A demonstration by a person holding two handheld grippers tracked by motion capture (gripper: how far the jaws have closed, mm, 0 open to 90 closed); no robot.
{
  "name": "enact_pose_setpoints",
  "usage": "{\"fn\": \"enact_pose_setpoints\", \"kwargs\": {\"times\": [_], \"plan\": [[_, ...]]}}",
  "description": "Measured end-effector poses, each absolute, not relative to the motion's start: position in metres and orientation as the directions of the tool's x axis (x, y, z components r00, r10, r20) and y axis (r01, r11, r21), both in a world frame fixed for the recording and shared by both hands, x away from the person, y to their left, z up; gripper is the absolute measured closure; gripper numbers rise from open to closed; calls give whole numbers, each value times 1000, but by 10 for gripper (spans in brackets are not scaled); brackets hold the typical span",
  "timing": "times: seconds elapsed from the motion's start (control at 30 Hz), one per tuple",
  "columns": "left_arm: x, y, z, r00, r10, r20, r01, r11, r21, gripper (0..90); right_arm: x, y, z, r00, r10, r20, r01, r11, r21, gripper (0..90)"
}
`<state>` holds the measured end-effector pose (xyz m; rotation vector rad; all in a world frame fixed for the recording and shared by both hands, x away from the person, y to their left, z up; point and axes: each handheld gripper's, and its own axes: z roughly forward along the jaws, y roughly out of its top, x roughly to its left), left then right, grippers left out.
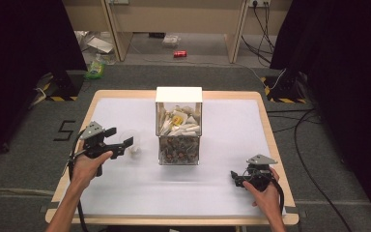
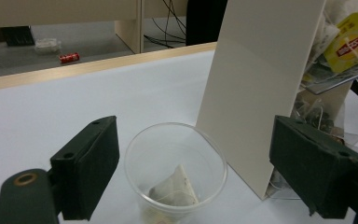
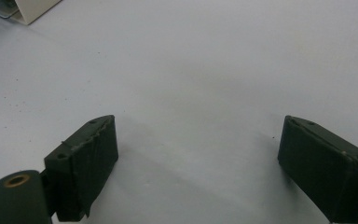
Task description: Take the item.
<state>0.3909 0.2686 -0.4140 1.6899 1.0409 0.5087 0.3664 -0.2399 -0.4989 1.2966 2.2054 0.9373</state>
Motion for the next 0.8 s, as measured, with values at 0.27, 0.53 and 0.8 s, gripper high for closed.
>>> {"fn": "enact_pose_setpoints", "kwargs": {"times": [0.27,0.53,0.8], "plan": [[388,269,-413,524,835,-166,396,-67,916,153,366,-240,-499,-481,877,-15,598,340,726,127],[382,272,-414,522,836,-169,404,-68,912,153,366,-240,-499,-481,876,-15,598,341,726,127],[371,271,-413,535,827,-175,396,-62,916,154,366,-240,-499,-481,876,-15,598,341,726,127]]}}
